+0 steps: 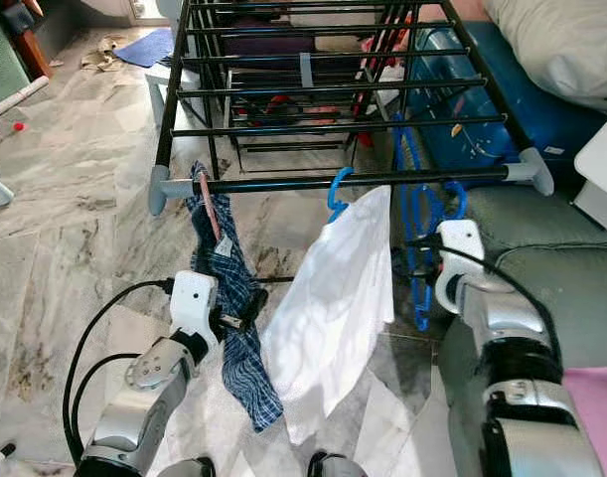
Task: Hang hanger
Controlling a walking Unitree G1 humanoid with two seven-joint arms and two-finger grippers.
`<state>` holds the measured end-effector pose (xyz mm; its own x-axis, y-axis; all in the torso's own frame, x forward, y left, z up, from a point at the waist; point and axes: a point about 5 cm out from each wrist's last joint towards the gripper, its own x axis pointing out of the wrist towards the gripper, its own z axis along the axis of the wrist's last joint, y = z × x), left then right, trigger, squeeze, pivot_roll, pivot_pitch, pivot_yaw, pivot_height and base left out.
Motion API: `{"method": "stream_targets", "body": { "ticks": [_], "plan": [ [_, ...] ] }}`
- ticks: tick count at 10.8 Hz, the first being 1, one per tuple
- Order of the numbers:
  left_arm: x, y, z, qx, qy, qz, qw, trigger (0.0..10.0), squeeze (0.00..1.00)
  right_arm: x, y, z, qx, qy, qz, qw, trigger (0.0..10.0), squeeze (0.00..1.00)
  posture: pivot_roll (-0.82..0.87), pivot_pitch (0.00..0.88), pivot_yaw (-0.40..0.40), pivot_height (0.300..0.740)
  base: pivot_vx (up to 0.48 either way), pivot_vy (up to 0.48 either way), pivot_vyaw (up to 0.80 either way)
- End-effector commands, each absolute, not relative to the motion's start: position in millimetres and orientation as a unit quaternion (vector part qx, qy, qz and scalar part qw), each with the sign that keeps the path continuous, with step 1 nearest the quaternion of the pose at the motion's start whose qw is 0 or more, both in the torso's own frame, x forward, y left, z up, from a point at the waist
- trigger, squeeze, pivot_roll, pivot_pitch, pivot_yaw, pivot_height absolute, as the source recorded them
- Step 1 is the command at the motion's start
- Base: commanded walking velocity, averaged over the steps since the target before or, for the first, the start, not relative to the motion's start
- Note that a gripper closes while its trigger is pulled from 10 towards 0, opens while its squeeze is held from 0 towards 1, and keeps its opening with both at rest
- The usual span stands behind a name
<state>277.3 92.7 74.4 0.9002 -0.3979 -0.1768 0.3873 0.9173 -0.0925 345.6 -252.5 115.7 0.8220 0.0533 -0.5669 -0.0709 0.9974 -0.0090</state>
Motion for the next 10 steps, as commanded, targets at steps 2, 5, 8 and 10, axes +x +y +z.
{"method": "stream_targets", "body": {
  "ticks": [2,5,8,10],
  "plan": [
    [276,91,74,-0.025,0.103,-0.210,0.972,10.0,0.00,353,-258,142,-0.022,0.259,0.031,0.965,10.0,0.00,-0.07,0.132,-0.021,0.740,0.000,0.000,0.00],
    [277,89,73,-0.023,0.108,-0.214,0.971,10.0,0.00,363,-264,148,0.000,0.263,0.029,0.964,10.0,0.00,-0.06,0.132,-0.015,0.740,0.000,0.000,0.00],
    [276,91,72,-0.016,0.114,-0.216,0.970,10.0,0.00,357,-265,119,0.062,0.325,0.017,0.944,10.0,0.00,-0.05,0.134,-0.017,0.740,0.000,0.000,0.00],
    [275,91,71,-0.014,0.116,-0.215,0.970,10.0,0.00,354,-267,111,0.052,0.334,0.011,0.941,10.0,0.00,-0.04,0.136,-0.020,0.740,0.000,0.000,0.00]
  ]
}}
